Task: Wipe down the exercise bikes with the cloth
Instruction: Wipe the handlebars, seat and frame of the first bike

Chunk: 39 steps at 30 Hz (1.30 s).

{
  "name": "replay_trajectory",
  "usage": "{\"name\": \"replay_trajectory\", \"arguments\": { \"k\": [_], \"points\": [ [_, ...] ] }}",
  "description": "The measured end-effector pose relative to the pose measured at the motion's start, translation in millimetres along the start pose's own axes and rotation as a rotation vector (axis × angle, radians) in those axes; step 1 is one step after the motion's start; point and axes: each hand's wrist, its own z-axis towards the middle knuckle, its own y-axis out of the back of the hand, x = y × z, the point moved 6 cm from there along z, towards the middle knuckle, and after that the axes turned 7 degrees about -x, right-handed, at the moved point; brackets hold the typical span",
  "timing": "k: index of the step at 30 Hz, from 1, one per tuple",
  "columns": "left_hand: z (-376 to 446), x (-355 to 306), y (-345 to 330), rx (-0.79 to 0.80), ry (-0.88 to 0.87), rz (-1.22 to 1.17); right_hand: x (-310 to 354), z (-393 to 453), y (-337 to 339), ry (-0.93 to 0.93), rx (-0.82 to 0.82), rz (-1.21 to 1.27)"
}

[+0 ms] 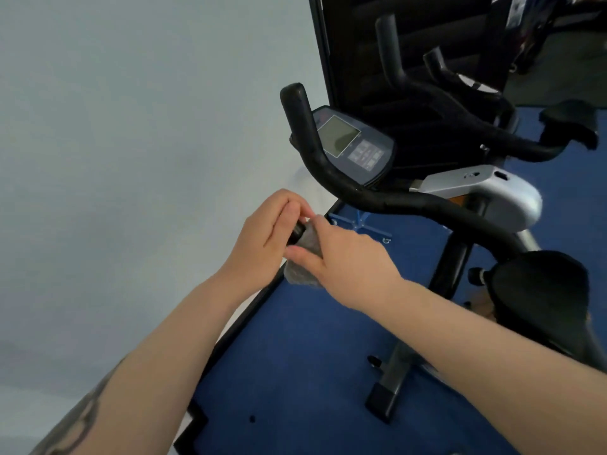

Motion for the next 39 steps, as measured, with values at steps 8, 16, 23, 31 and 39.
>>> {"name": "replay_trajectory", "arguments": {
  "k": [8,16,23,31,39],
  "points": [
    [-1.1,4.5,-3.2,0.0,0.044,-0.188,-13.6,-7.6,3.7,0.05,0.139,0.251],
    [-4.3,9.1,-4.8,-0.05,0.11,-0.243,4.3,-18.8,6.4,0.174,-0.006,-0.011],
    [-4.5,6.7,-4.5,-0.084,0.107,-0.195,9.8,17.2,5.1,0.117,0.13,0.257],
    [-4.7,5.2,-4.6,-0.086,0.168,-0.241,13.9,30.4,12.5,0.187,0.342,0.28],
    [-8.9,7.5,-5.0,-0.054,0.2,-0.26,11.0,10.5,5.7,0.14,0.202,0.265]
  ]
}}
